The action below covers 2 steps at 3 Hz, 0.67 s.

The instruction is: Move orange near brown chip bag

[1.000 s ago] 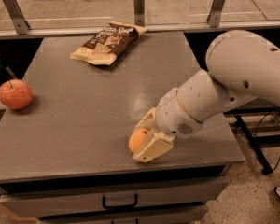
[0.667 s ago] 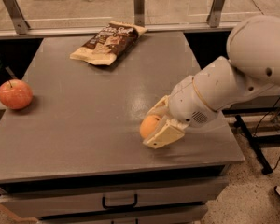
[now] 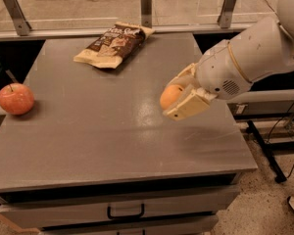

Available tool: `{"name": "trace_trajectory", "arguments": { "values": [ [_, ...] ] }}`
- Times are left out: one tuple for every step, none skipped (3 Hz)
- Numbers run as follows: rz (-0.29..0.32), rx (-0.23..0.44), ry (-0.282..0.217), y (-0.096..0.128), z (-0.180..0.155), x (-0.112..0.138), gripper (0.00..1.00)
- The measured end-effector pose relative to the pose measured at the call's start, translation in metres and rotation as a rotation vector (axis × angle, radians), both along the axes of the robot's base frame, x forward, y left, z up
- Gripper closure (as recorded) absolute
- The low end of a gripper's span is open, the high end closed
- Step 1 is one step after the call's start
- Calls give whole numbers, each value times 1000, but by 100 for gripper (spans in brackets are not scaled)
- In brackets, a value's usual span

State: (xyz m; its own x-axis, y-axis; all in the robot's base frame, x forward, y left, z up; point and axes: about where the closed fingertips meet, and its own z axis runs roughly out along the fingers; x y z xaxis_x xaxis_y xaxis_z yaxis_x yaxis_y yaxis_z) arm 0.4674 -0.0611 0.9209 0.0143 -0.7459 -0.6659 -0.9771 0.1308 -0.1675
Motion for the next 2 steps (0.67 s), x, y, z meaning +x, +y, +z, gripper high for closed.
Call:
{"name": "trace_trajectory", "arguments": {
  "values": [
    [0,0,0,0,0,0,100],
    [-13,2,-47,2,4,18,100]
  ]
}}
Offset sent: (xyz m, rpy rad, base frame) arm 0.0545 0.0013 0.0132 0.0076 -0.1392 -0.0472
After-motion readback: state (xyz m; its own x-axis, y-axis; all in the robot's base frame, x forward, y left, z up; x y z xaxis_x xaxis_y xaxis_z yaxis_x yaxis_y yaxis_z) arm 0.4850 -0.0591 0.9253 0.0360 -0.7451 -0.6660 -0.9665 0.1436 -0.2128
